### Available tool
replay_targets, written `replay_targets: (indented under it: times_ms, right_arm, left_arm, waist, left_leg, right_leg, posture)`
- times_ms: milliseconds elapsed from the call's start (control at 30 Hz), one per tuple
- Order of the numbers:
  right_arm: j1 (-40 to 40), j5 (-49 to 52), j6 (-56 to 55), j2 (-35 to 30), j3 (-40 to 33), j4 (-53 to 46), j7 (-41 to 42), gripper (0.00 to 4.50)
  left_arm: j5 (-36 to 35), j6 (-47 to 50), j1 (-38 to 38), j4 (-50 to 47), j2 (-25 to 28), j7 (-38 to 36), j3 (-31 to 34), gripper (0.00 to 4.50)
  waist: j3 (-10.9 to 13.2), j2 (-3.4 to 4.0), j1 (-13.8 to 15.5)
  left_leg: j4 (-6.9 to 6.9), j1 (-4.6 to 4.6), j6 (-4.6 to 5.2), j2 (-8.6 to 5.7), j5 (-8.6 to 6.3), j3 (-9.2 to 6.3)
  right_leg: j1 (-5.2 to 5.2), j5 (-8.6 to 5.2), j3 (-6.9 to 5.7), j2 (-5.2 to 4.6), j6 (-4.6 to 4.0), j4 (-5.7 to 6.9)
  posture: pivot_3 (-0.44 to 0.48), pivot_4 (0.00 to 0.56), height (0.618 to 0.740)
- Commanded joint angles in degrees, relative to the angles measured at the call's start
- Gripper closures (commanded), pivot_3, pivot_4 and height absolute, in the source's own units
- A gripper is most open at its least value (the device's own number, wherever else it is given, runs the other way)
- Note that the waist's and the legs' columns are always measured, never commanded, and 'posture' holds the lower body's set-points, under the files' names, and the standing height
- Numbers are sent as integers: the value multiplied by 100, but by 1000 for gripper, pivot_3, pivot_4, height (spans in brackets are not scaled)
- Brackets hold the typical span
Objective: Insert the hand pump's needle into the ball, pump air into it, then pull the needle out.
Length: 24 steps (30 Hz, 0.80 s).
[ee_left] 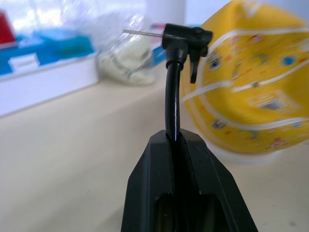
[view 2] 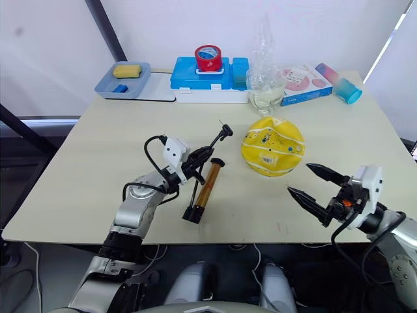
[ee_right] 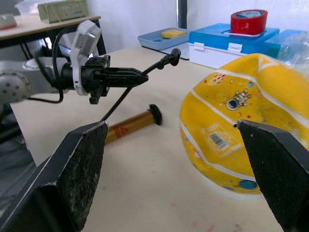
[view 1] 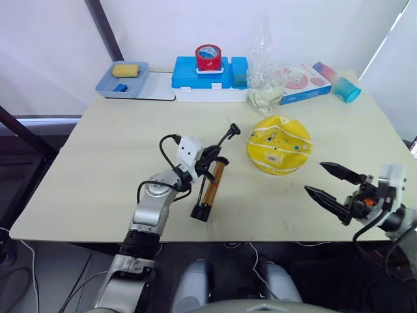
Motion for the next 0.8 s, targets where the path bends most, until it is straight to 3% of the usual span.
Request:
replay_targets:
  times_ms: [33,433,800]
  right_arm:
    - [-140,329,374,154,74,-467,-605,0]
    - [-688,1141,1486,1126,786,-1116,-2818,0]
    - [-1119,1605,1790,1721,1013,-1037,-3887,0]
  left_arm:
    - [-91,-484,37,-234,52,-413,-129,4442]
    - [107,-1264,-74,65,-187,-880,-602,4442]
    - [161,-1448,-156,171,-382,-925,-744,4442]
  waist:
    - [0,0,1]
    - [0,0,-9]
    - [0,0,-10]
  left_leg:
    - [0,0,0,0,0,0]
    - [1,-1,1,1,0,-3]
    - [1,-6,2,0,1,-9]
  right_leg:
    - [1,0,0,0,0,0]
    - [1,0,-3,2,1,1]
    - [2,0,-2,8,1,-1]
  posture:
    - [0,150,729]
    - [0,150,729]
    - [0,150,729]
